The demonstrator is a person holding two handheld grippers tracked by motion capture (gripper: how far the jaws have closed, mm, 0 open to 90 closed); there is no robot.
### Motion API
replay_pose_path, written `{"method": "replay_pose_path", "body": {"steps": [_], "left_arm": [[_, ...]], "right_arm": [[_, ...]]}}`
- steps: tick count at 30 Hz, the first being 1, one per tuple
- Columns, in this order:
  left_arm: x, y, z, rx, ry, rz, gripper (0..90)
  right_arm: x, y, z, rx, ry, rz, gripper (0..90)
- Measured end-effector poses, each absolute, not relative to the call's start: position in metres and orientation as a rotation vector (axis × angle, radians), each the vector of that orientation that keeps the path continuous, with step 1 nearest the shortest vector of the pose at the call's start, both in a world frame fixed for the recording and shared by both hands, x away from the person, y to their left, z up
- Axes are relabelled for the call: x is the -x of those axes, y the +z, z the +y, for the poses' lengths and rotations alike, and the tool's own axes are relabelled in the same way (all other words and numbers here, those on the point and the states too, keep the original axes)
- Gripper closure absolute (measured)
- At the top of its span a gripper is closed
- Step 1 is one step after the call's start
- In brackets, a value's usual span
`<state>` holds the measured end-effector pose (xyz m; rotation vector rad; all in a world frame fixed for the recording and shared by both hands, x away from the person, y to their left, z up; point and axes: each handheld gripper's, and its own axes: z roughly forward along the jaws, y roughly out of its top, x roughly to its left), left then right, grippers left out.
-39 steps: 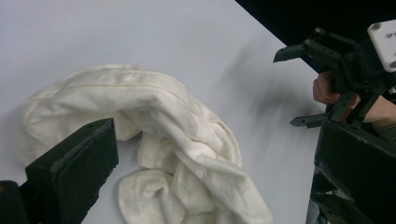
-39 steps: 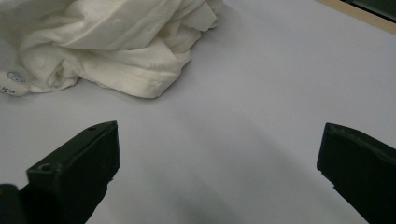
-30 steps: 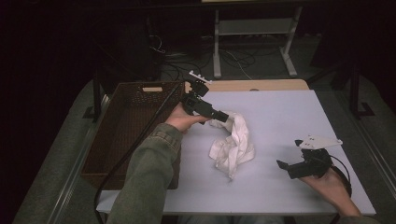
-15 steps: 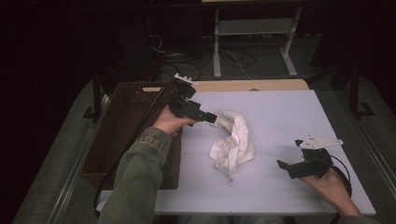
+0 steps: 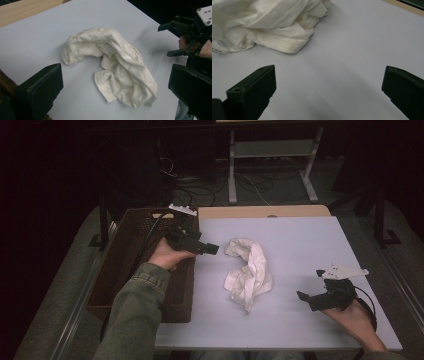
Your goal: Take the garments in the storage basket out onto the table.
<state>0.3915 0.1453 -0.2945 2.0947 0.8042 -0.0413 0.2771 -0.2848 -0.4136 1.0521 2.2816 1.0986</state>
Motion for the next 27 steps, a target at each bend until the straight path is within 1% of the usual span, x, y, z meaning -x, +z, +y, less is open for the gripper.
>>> {"method": "replay_pose_path", "body": {"steps": [16,27], "left_arm": [[-0.376,-0.294,0.181,-2.056,0.012,0.809,0.0],[-0.365,-0.303,0.208,-2.017,0.029,0.84,0.0]], "right_arm": [[-0.277,-0.414,-0.285,-1.056,1.098,2.283,0.0],[-0.277,-0.414,-0.284,-1.06,1.096,2.286,0.0]]}}
